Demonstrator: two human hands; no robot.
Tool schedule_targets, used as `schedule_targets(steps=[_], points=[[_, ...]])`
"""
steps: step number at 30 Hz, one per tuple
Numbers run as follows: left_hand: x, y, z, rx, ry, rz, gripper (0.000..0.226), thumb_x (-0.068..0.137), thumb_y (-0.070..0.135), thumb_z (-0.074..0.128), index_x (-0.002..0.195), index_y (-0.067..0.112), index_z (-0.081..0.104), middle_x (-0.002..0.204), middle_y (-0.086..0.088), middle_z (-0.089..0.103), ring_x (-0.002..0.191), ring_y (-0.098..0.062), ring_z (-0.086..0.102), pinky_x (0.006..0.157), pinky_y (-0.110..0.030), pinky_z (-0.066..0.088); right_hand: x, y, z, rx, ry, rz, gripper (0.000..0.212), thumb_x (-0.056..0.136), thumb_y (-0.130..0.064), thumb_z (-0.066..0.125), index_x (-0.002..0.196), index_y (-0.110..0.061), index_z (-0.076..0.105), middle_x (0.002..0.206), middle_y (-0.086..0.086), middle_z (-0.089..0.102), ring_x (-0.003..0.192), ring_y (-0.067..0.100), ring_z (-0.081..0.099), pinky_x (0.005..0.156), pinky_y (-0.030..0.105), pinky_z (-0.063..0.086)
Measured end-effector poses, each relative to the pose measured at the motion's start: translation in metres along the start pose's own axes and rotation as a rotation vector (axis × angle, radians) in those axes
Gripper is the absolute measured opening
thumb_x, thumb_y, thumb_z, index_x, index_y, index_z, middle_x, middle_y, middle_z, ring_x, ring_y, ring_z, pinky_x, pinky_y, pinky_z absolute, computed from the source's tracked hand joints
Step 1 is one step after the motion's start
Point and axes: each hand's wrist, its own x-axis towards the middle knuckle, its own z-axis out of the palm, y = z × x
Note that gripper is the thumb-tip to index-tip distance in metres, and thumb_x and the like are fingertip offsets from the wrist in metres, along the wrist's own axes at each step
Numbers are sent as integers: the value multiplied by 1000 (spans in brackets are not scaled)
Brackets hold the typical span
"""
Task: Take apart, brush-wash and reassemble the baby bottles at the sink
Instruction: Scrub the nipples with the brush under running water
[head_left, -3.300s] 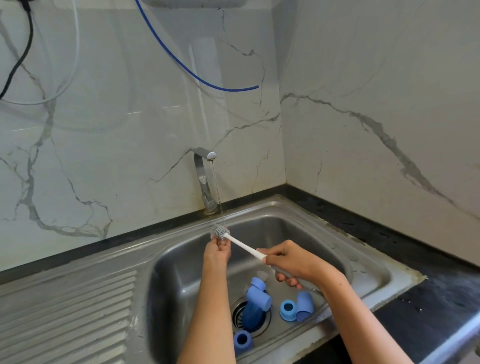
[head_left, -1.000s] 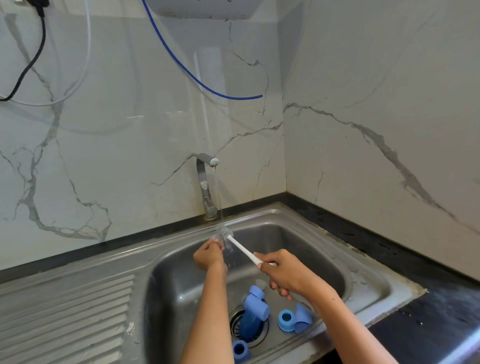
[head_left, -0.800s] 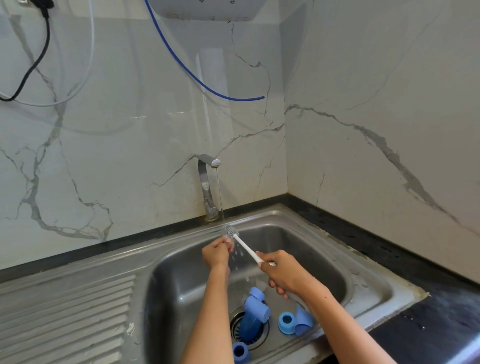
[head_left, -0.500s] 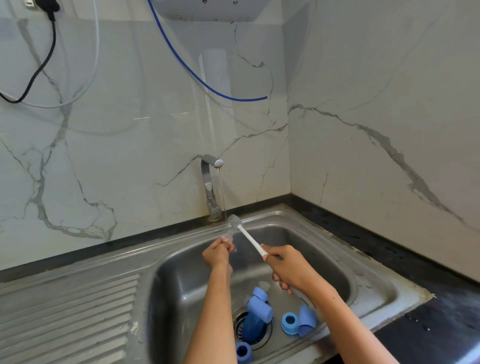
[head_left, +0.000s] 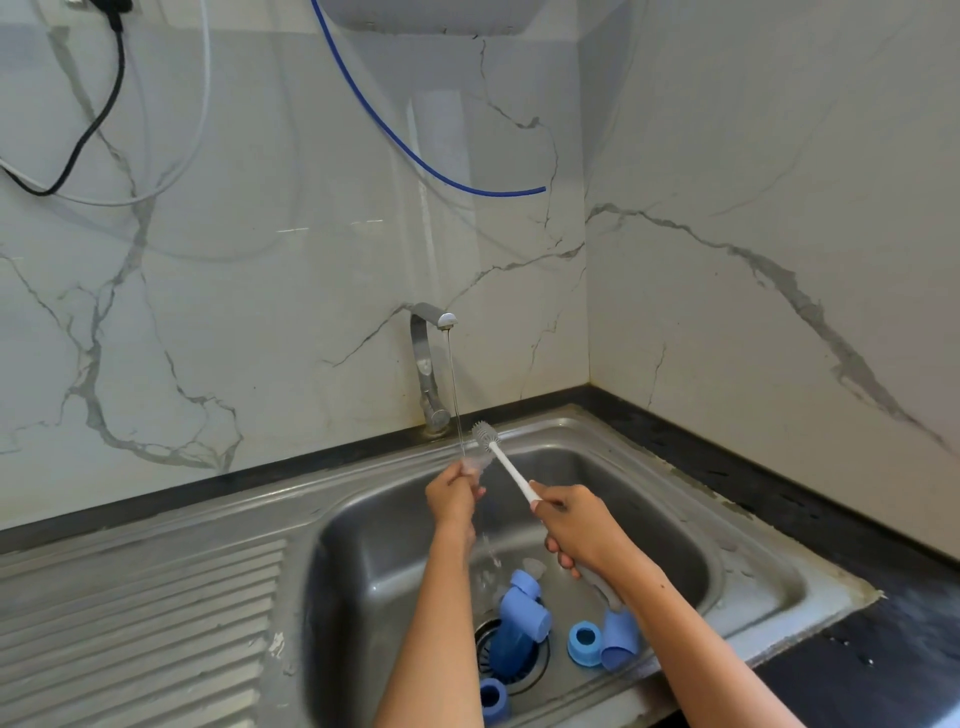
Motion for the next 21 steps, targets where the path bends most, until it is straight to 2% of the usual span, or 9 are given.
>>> schedule_targets(steps=[3, 6, 9, 11, 13, 14, 16, 18, 21], points=[[0, 5, 0, -256, -56, -156, 30, 96, -4, 43, 124, -8, 52, 85, -12, 59, 76, -18, 56, 71, -26, 50, 0, -1, 3, 9, -52, 5, 42, 101, -24, 43, 143, -28, 43, 60, 1, 48, 37, 4, 39, 38, 20, 38], [3, 9, -5, -470, -66, -244, 32, 100, -1, 36, 129, -10, 43, 90, -21, 57, 92, -33, 60, 92, -42, 46, -2, -1, 5, -17, -66, -20, 43, 101, -24, 44, 143, -29, 43, 60, 1, 48, 36, 5, 38, 38, 21, 37], [10, 11, -9, -665, -79, -329, 31, 101, 5, 31, 127, -9, 39, 115, -33, 49, 88, -40, 56, 101, -50, 42, -5, -3, 5, -87, -63, -36, 42, 100, -23, 44, 142, -30, 44, 64, 2, 48, 36, 4, 37, 38, 21, 38], [14, 11, -10, -759, -64, -370, 38, 103, 17, 35, 136, -2, 33, 131, -34, 41, 102, -43, 56, 102, -51, 41, -8, -3, 4, -121, -74, -54, 43, 100, -23, 44, 142, -31, 44, 65, 1, 48, 37, 4, 37, 38, 19, 38], [14, 10, -10, -722, -27, -344, 36, 101, 11, 40, 136, 0, 37, 132, -29, 45, 123, -40, 49, 106, -47, 38, -11, -5, 3, -142, -92, -74, 42, 101, -23, 45, 142, -32, 44, 66, 0, 48, 36, 3, 37, 38, 17, 38], [12, 7, -12, -663, -3, -321, 34, 101, 6, 40, 134, -1, 40, 123, -25, 51, 128, -36, 47, 107, -44, 37, -13, -5, 3, -145, -96, -82, 42, 100, -23, 45, 141, -32, 45, 66, 0, 49, 36, 3, 37, 38, 17, 38], [12, 1, -18, -553, 22, -245, 34, 100, 2, 39, 134, -1, 42, 102, -17, 54, 123, -31, 50, 110, -42, 35, -14, -5, 1, -135, -94, -86, 41, 100, -24, 46, 140, -34, 46, 64, 1, 49, 38, 4, 37, 38, 18, 38], [8, 6, -21, -478, -6, -198, 31, 101, 4, 38, 131, 0, 46, 109, -17, 56, 123, -32, 50, 112, -43, 33, -15, -4, 0, -116, -109, -78, 41, 100, -25, 47, 140, -34, 47, 61, 1, 49, 38, 5, 37, 38, 19, 37], [15, 13, -17, -498, 6, -252, 38, 99, -5, 35, 137, -10, 35, 108, -26, 54, 131, -35, 44, 111, -45, 33, -15, -2, 0, -108, -115, -78, 42, 100, -24, 47, 141, -33, 46, 60, 1, 48, 36, 5, 37, 38, 20, 38]])
